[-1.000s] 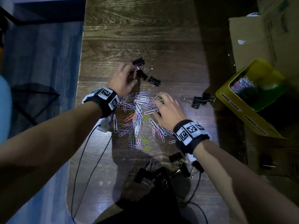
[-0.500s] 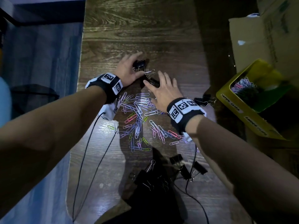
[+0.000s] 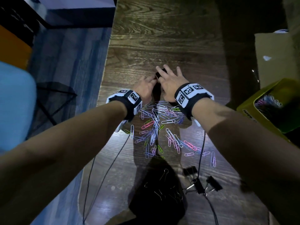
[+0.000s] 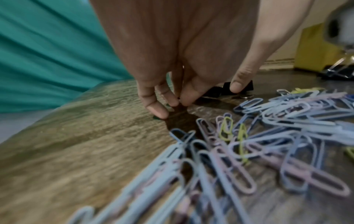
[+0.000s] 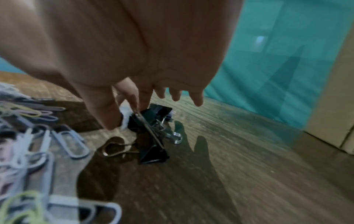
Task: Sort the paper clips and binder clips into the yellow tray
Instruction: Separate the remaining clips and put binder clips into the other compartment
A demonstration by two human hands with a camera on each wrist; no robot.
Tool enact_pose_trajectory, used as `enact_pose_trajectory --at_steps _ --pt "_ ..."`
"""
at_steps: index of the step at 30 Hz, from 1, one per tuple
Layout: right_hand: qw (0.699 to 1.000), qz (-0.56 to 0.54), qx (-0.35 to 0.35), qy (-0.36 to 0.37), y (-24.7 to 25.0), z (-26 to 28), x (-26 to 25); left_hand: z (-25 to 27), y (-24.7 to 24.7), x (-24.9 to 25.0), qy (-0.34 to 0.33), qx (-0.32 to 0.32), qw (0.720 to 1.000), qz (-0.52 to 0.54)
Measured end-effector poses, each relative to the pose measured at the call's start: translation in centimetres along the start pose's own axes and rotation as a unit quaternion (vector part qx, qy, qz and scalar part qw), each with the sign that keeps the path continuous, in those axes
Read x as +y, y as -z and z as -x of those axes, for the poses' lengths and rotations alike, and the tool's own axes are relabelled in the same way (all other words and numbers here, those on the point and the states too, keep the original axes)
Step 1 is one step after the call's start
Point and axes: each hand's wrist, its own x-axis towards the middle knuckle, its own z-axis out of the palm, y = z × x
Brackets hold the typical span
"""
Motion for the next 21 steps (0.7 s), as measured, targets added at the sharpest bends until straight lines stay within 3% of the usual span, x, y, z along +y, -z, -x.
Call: enact_pose_trajectory --at_steps 5,9,15,21 --pt "0.998 -0.048 -0.039 -0.01 -0.5 0.4 1.1 1.7 -1.3 -1.8 -0.029 -0.04 0.996 -0.076" --pt "0.986 -0.143 0.086 -0.008 -1.4 0.7 1.2 3.3 -2.7 -2.1 -0.04 -0.038 0.995 -0.08" --pt "0.998 -0.021 0.055 0.026 -1.0 -0.1 -0.7 4.4 -2.5 -1.3 -0.051 -0.064 0.992 -0.093" --pt "0.985 -0.111 0.115 -0.065 -0.2 0.7 1.1 6.1 -3.0 -1.2 -0.073 -0.033 0.994 -0.076"
